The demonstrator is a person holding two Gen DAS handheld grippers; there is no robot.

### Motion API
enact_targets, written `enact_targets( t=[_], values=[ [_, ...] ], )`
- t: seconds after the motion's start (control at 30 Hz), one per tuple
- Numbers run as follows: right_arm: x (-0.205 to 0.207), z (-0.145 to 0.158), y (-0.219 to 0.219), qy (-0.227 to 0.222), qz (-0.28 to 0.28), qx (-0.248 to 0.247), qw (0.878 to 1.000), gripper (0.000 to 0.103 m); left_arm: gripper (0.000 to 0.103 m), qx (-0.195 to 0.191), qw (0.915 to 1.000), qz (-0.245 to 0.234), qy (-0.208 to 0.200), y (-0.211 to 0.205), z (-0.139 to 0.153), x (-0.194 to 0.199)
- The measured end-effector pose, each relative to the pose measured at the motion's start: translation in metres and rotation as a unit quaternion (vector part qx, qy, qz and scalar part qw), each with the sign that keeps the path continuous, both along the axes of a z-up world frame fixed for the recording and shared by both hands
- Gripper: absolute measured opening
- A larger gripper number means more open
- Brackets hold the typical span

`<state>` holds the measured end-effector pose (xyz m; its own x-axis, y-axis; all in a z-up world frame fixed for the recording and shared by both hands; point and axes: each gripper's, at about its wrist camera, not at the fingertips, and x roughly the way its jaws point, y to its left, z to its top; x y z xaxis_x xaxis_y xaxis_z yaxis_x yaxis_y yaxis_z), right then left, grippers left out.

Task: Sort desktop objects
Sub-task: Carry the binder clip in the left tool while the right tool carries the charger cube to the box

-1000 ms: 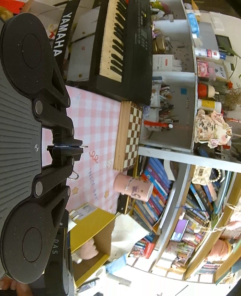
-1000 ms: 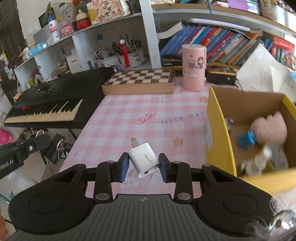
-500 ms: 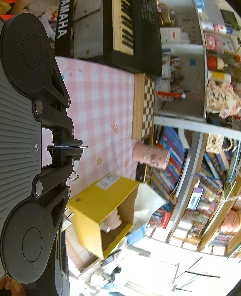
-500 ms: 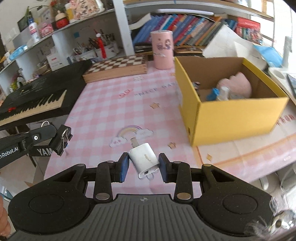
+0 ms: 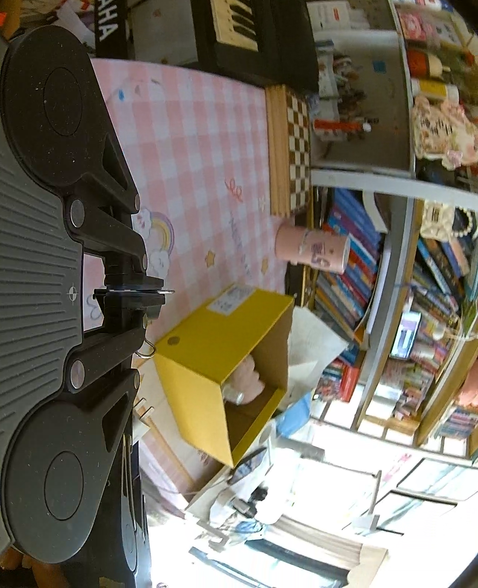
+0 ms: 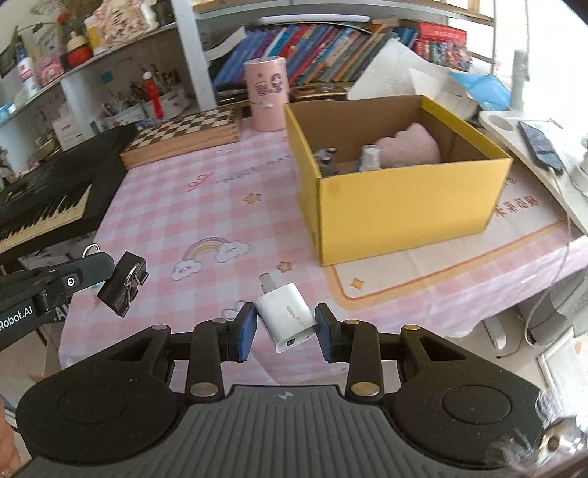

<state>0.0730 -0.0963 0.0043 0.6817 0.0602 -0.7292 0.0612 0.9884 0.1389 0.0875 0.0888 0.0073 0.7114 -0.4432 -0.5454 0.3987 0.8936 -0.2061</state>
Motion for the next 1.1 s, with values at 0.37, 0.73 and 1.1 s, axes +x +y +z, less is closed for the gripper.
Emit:
enact_targets(
  t=[0.37, 0.73, 1.1],
  values=[
    [-0.005, 0.003, -0.01, -0.002, -0.027, 0.006, 1.0, 0.032, 0.0, 0.006, 0.9992, -0.036, -0.018, -0.014, 0.007, -0.004],
    [-0.011, -0.002, -0.02, 0.01, -0.048, 0.002, 0.999, 0.032, 0.0, 0.005, 0.9974, -0.071, -0.011, -0.034, 0.004, 0.001],
    [-0.01, -0.001, -0.03, 0.006, -0.071, 0.005, 0.997, 0.032, 0.0, 0.007, 0.9963, -0.083, -0.02, -0.044, 0.007, 0.008]
  ],
)
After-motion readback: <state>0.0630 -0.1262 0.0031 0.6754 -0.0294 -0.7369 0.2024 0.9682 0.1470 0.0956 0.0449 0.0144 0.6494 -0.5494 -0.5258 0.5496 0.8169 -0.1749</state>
